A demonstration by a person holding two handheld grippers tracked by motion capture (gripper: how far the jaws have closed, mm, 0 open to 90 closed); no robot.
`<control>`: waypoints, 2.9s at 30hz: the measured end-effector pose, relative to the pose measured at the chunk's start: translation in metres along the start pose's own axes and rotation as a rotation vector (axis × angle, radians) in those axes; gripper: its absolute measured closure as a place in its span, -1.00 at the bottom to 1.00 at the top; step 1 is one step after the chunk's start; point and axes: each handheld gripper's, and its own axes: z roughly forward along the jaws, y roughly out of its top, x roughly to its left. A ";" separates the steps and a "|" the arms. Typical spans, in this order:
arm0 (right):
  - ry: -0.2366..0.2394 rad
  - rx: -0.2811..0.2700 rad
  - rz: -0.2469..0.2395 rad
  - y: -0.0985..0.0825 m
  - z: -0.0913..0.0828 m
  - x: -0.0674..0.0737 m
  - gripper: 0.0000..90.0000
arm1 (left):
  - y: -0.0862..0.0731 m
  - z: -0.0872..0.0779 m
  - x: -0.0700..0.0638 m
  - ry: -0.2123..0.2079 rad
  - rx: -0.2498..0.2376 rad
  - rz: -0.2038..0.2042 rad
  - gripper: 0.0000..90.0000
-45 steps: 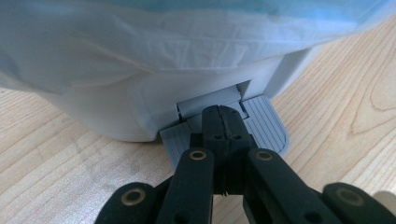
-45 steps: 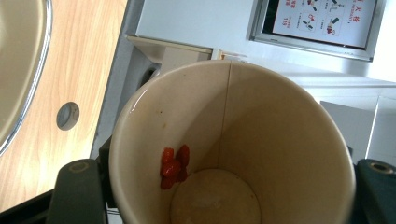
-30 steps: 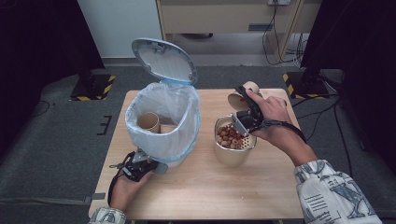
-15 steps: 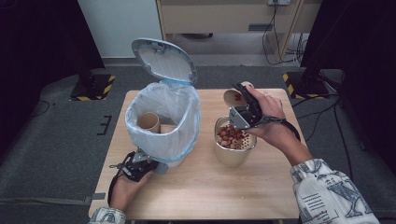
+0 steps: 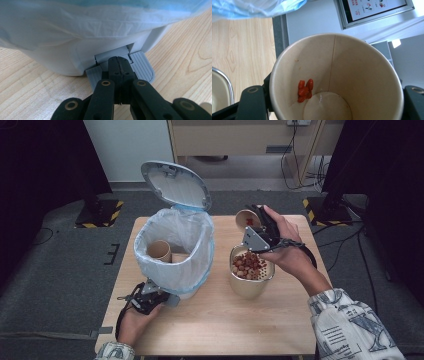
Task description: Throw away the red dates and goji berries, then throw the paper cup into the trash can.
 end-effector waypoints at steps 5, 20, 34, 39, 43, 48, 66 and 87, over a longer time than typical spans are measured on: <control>0.002 -0.010 0.027 0.003 0.001 -0.002 -0.39 | 0.000 0.000 0.000 0.000 0.000 0.000 1.00; 0.024 -0.028 0.153 0.003 0.004 -0.007 -0.40 | 0.000 0.000 0.000 0.000 0.000 0.000 1.00; 0.059 -0.090 0.294 0.008 0.002 -0.012 -0.40 | 0.000 0.000 0.000 -0.001 0.000 0.000 1.00; 0.067 -0.101 0.317 0.009 0.002 -0.013 -0.40 | 0.000 0.000 0.000 0.000 0.000 0.000 1.00; 0.075 -0.113 0.347 0.011 0.001 -0.014 -0.40 | 0.000 0.000 0.000 -0.001 -0.001 -0.001 1.00; 0.092 -0.129 0.374 0.016 0.001 -0.014 -0.40 | 0.000 0.000 0.000 0.000 0.000 0.000 1.00; 0.150 -0.176 0.485 0.030 0.000 -0.027 -0.40 | 0.000 0.000 0.000 0.001 -0.004 -0.004 1.00; 0.215 -0.214 0.581 0.049 0.009 -0.035 -0.41 | 0.000 0.000 0.000 0.001 -0.004 -0.006 1.00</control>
